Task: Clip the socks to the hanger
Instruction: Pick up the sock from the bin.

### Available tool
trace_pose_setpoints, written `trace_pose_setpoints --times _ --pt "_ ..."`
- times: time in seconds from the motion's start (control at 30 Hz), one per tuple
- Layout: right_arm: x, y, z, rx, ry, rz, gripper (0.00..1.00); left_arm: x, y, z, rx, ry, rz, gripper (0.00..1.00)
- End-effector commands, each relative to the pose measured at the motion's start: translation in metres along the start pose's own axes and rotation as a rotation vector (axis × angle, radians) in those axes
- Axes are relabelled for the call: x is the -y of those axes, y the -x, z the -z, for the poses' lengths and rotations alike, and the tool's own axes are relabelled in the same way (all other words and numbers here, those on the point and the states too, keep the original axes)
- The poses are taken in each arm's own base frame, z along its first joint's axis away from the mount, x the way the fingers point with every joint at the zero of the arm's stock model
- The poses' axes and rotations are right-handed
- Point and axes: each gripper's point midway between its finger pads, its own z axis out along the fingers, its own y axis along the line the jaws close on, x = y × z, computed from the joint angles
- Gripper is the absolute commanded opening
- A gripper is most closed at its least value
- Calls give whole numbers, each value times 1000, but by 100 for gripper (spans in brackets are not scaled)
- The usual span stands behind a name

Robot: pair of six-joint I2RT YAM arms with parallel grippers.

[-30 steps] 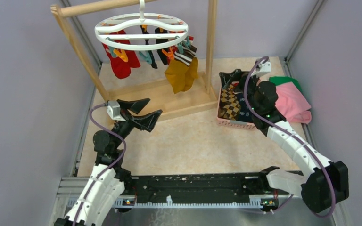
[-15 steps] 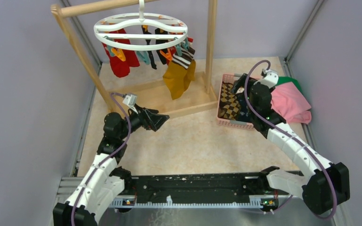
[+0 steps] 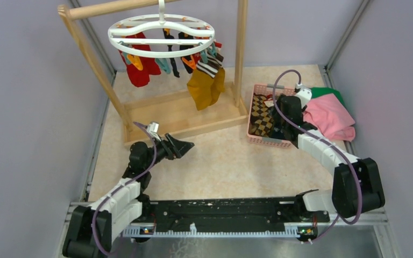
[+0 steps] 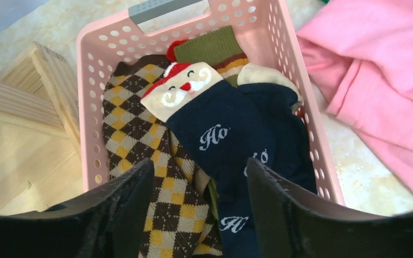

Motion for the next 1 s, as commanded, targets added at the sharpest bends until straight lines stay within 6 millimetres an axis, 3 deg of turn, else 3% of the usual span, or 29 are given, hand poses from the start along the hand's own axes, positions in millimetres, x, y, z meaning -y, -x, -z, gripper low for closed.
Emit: trace_pose_setpoints --times 0.0,0.3,0.6,0.77,0.97 --pt "-6 11 -8 7 35 -43 55 26 29 -9 82 -108 -30 91" --pt "8 -4 -31 -32 -33 -2 43 22 17 -19 -17 -122 -3 83" --pt "18 -21 -55 -72 -83 26 49 21 18 -19 -16 -118 -3 82" --pt "23 -23 -61 -61 -99 20 46 22 19 -19 -16 -118 -4 82" --pt "26 -5 -48 8 -95 17 12 23 19 -18 -16 -119 -5 82"
